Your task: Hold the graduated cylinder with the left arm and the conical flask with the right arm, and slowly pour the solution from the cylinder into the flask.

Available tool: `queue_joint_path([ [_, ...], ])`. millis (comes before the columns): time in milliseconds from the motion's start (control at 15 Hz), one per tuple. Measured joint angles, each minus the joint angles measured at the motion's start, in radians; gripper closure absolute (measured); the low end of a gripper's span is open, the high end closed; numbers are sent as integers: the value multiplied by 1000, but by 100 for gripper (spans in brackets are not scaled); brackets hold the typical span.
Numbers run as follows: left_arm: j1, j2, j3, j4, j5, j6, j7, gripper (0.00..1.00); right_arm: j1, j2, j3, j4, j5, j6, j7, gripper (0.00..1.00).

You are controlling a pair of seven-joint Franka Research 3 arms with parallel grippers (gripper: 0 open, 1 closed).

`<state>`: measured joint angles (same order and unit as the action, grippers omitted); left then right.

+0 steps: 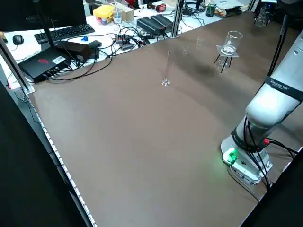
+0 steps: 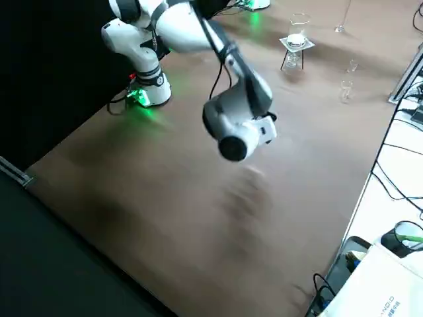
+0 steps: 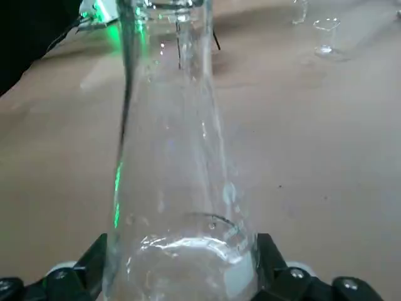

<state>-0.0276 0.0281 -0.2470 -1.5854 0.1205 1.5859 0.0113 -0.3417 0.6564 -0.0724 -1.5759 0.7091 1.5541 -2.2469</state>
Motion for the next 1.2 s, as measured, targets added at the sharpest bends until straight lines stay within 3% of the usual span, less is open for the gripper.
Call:
queue_joint_path([
  [533, 0, 12, 0, 0, 0, 5, 0, 0, -37, 117, 1, -95, 91, 4, -165, 4],
  [1200, 1, 14, 1, 0, 0, 6, -2, 0, -82, 208, 2, -108, 95, 4, -281, 4],
])
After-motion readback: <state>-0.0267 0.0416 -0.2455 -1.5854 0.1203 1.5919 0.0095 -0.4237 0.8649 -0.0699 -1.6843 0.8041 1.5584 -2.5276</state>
